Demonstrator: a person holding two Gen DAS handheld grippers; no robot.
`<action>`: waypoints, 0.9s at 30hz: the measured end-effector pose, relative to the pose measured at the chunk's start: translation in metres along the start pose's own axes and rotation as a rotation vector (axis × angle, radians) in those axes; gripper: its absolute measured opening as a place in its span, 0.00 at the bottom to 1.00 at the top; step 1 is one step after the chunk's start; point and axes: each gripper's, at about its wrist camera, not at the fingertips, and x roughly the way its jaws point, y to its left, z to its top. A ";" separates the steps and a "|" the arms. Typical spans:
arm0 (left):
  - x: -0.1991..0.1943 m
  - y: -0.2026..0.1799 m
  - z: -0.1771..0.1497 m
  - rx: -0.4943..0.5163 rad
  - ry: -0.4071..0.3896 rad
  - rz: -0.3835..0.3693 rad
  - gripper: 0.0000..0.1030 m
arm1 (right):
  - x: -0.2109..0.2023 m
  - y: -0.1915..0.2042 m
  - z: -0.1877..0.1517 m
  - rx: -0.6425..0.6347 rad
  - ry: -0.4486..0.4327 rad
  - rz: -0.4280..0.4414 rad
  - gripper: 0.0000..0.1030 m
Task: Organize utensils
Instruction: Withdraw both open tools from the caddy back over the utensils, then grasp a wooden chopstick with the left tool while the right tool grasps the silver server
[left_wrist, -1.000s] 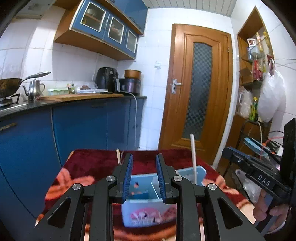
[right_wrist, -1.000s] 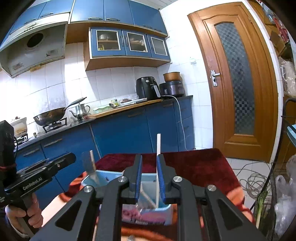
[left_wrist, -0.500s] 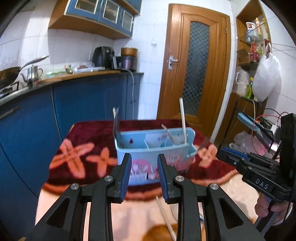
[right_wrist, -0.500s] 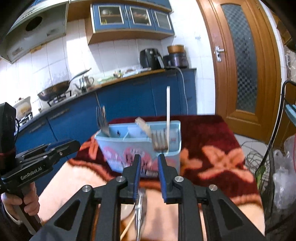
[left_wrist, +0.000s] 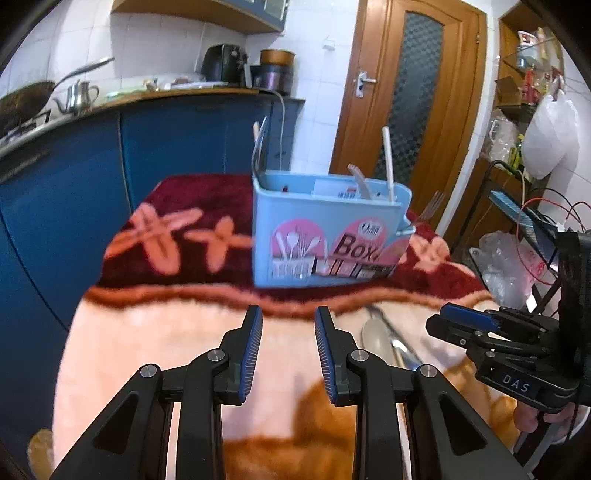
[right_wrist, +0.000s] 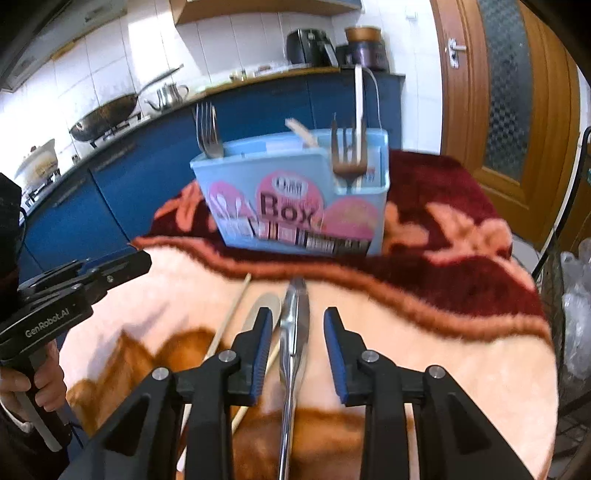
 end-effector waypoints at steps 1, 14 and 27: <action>0.001 0.001 -0.002 -0.005 0.007 0.000 0.29 | 0.003 0.001 -0.002 0.001 0.017 0.000 0.34; 0.017 0.014 -0.022 -0.064 0.076 0.005 0.29 | 0.034 0.004 -0.008 -0.012 0.144 -0.011 0.37; 0.025 0.010 -0.022 -0.065 0.103 0.000 0.29 | 0.032 -0.005 -0.006 0.043 0.105 0.005 0.22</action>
